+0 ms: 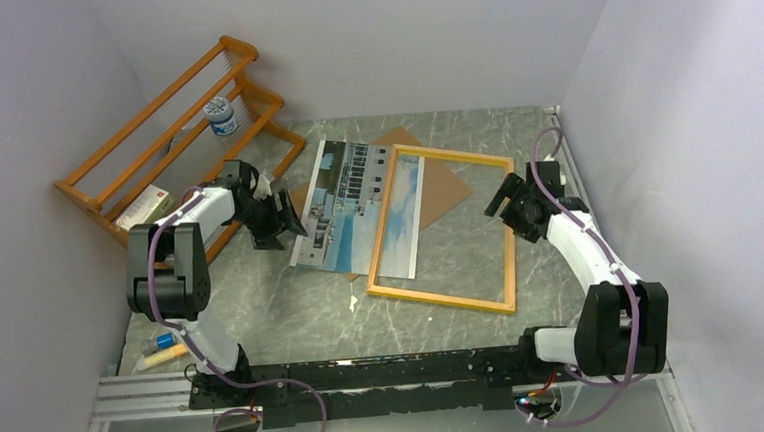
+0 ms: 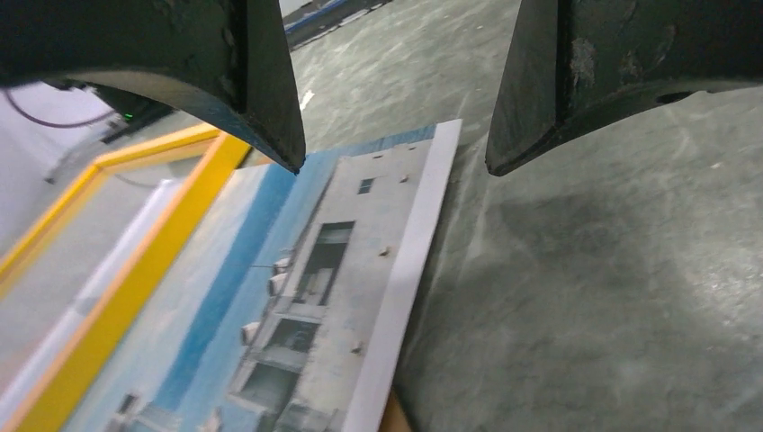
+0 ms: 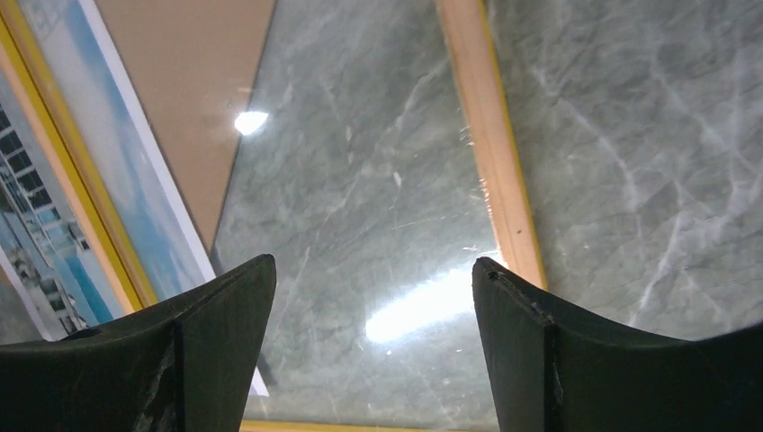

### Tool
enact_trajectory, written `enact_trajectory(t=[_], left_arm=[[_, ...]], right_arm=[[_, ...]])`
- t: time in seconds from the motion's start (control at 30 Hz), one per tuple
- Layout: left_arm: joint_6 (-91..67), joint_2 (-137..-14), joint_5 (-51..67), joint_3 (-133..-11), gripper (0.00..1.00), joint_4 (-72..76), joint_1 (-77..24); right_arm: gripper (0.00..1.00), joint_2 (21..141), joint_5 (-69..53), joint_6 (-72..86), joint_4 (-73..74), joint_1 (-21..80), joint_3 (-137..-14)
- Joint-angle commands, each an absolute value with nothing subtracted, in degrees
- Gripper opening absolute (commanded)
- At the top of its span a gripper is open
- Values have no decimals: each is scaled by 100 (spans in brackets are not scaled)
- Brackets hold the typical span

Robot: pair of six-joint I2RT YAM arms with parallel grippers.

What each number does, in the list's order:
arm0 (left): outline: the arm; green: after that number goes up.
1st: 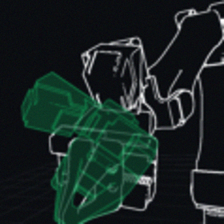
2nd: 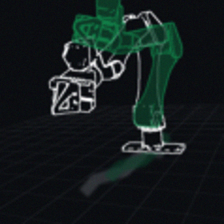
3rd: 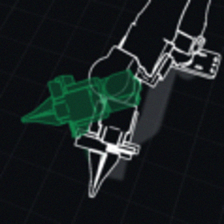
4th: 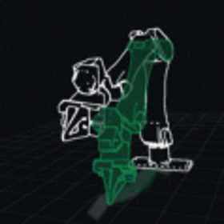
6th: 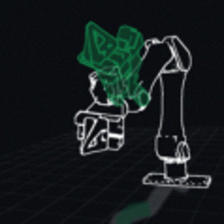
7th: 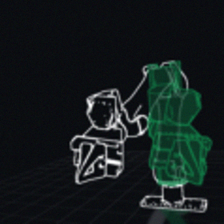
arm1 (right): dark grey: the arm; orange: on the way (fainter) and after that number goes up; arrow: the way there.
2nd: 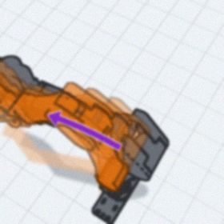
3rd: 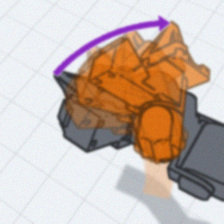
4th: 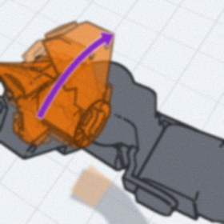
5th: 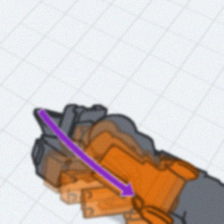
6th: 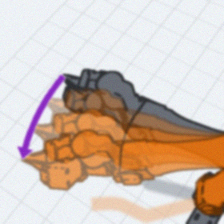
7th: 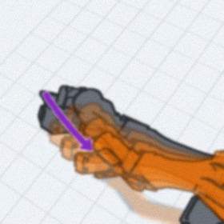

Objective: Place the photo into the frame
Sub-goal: Place the photo frame item in the photo frame, then pick up the photo at the center of the board.

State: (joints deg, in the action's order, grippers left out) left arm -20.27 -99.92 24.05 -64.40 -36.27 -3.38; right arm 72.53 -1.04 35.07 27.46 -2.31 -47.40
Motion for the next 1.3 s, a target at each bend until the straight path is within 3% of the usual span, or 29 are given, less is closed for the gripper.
enact_trajectory(t=[0.0,0.4,0.7,0.9,1.07,1.27], left_arm=[[-2265,-10073,3561,-6476,79,-2983,-246],[-2938,-9856,2281,-5677,80,-2351,-255],[-3252,-10259,4021,-5480,79,-1538,-256],[-3419,-10461,4409,-5642,75,-1272,-255],[-3484,-10554,4806,-5707,65,-1147,-255],[-3302,-10489,4948,-5894,34,-1329,-255]], right_arm=[[83,7212,-113,3655,2865,94,-4883],[83,6971,-248,3917,2711,447,-4922],[83,6788,-329,3960,2596,466,-4834],[83,6697,-346,3996,2591,470,-4784],[83,6596,-378,4058,2572,466,-4711],[83,6565,-343,4051,2626,466,-4741]])
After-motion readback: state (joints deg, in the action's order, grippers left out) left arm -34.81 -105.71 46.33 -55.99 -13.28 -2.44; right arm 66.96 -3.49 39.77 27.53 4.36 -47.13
